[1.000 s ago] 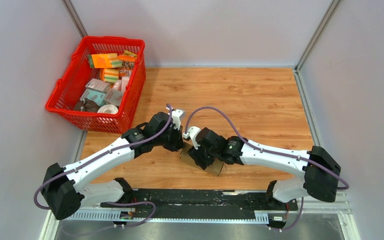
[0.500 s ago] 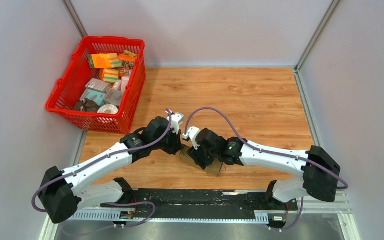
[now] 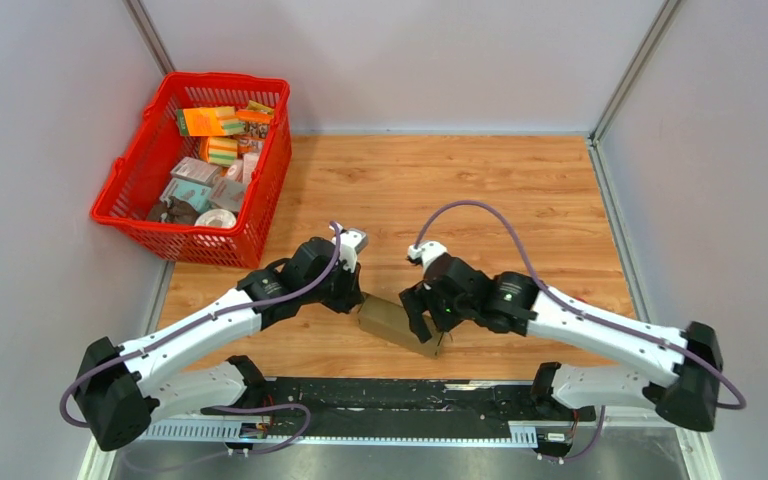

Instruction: Fold the paper box

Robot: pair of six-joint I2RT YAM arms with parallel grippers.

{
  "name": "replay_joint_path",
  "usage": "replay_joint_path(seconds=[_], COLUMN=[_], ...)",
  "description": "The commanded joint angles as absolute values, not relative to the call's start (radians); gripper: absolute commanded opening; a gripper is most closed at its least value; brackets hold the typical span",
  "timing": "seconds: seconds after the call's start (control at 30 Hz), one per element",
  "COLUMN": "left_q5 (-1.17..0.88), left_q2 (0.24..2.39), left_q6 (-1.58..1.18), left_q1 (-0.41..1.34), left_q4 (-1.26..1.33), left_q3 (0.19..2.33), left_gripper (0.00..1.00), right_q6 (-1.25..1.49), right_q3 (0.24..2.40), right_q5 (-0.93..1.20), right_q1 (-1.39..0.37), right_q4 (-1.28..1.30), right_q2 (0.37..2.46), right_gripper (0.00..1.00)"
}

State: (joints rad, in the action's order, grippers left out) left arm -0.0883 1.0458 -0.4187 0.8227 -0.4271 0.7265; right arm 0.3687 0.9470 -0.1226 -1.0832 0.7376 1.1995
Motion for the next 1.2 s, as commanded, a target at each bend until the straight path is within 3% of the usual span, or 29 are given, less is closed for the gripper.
replay_joint_path(seconds=[0.0,0.2,0.5,0.63,0.7,0.87,1.03,1.17], left_q5=[-0.077,-0.072,-0.052,-0.071,-0.077,-0.051,-0.031,-0.015], left_q2=[1.026,1.022,0.986,0.982,0.991,1.045,1.075,1.071], left_q6=[-0.434,-0.442,-0.495,-0.520,-0.529,-0.523,-0.523,-0.526], left_q1=[0.825,0.825,0.838,0.842,0.847,0.864,0.884,0.897], left_q4=[-0.462,-0.463,-0.426,-0.371,-0.359,-0.347,-0.330,-0.331], left_q3=[0.742,0.744,0.703,0.675,0.670,0.669,0.667,0.669], left_gripper=[0.00,0.00,0.00,0.10,0.17,0.20,0.15,0.09], right_q6=[0.544,0.652,0.640,0.640,0.647,0.666,0.679,0.709], right_q3=[0.919,0.853,0.873,0.887,0.894,0.913,0.936,0.946], right_q5=[-0.165,-0.161,-0.195,-0.179,-0.166,-0.160,-0.137,-0.114], right_q1=[-1.078,-1.075,-1.075,-1.075,-1.077,-1.075,-1.077,-1.074], right_q4=[0.913,0.928,0.910,0.917,0.916,0.913,0.910,0.897], right_q2=[1.051,0.979,1.029,1.063,1.063,1.063,1.081,1.086], right_gripper=[0.86,0.71,0.24,0.11,0.08,0.07,0.00,0.00])
